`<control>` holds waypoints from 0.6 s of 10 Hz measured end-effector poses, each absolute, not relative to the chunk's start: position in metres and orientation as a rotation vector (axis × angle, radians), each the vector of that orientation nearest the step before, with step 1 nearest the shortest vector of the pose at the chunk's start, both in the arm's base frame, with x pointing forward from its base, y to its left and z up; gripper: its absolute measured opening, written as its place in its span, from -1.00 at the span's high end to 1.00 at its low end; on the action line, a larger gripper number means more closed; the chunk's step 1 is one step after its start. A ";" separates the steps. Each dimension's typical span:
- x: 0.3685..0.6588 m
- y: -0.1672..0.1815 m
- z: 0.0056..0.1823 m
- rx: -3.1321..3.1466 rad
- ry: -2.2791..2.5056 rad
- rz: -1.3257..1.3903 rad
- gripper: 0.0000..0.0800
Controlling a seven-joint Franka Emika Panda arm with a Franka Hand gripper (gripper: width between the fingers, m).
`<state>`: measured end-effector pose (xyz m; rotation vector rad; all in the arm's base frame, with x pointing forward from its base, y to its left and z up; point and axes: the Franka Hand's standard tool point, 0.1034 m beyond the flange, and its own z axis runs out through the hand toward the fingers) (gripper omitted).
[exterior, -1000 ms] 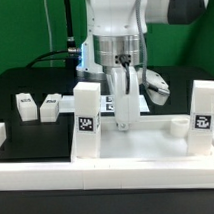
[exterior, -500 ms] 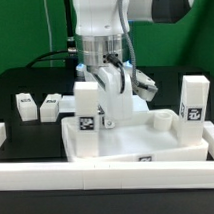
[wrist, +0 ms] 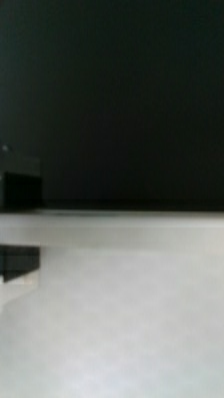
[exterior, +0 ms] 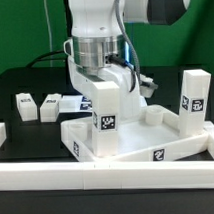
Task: Assemble desk
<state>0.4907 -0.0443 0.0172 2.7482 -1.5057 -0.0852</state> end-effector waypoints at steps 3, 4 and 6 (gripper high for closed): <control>0.496 -0.051 0.021 2.883 -1.170 -0.083 0.85; 0.496 -0.051 0.021 2.929 -1.052 -0.084 0.85; 0.496 -0.051 0.021 2.986 -0.886 -0.087 0.85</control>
Offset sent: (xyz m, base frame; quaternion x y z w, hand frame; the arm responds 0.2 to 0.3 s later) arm 0.0000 0.0000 0.0000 0.0000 0.0000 -0.1938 0.9810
